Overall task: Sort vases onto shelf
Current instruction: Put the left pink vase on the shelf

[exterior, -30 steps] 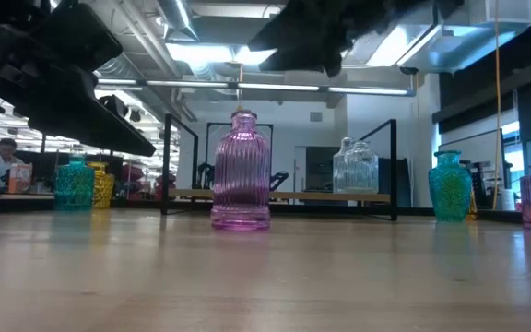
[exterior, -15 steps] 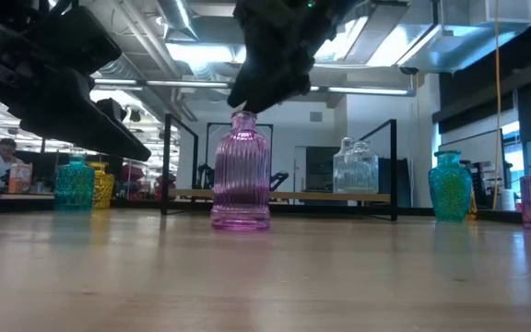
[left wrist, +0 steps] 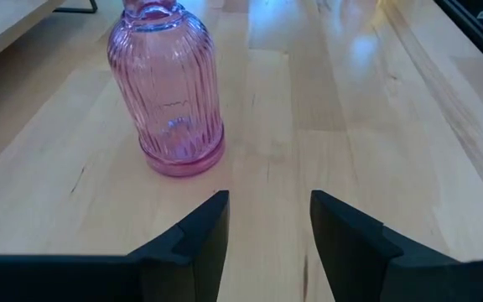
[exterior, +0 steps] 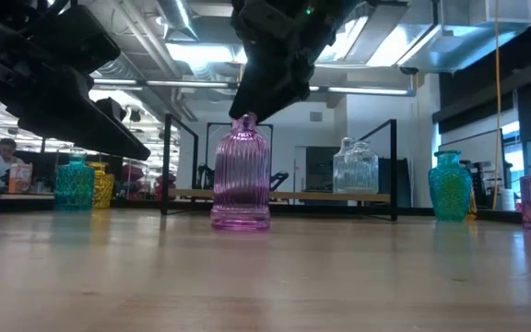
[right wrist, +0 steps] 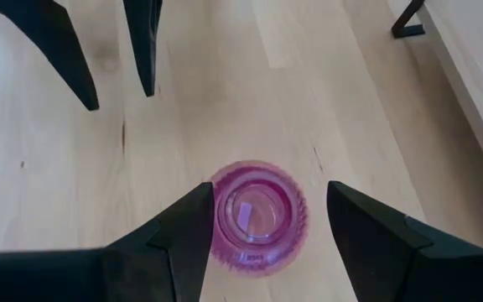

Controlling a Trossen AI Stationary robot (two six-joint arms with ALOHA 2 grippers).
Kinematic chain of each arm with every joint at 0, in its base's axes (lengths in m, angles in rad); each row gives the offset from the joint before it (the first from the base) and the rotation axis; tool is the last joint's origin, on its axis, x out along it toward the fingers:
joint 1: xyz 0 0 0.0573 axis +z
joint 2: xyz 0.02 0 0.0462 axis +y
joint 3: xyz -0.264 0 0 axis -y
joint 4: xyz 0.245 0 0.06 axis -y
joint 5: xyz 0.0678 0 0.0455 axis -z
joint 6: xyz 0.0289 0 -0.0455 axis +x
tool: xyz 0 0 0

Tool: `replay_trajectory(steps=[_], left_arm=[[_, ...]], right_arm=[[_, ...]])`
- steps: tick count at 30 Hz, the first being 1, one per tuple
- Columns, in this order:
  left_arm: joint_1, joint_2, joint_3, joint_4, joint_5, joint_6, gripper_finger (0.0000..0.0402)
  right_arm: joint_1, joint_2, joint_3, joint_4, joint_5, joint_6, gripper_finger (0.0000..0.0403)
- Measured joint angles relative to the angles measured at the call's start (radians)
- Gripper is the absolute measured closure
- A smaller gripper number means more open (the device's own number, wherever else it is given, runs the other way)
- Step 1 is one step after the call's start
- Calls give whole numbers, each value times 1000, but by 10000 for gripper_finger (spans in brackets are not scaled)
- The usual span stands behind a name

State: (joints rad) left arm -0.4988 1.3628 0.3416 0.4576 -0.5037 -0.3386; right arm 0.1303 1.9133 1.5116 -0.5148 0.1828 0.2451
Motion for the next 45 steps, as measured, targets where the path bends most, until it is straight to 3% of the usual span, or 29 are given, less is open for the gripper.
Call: replay_trajectory(steps=[8, 18, 29, 38, 45], left_arm=[[0, 0, 0, 0, 0, 0, 240], [0, 0, 0, 0, 0, 0, 240], [0, 0, 0, -1, 0, 0, 240], [0, 0, 0, -1, 0, -2, 240], [0, 0, 0, -1, 0, -3, 240]], right_arm=[[0, 24, -1, 15, 7, -44, 190], [1, 25, 2, 19, 6, -102, 314], [1, -59, -1, -55, 34, -125, 293], [-9, -177, -1, -147, 102, -145, 305], [-82, -260, -1, -195, 123, -149, 300]])
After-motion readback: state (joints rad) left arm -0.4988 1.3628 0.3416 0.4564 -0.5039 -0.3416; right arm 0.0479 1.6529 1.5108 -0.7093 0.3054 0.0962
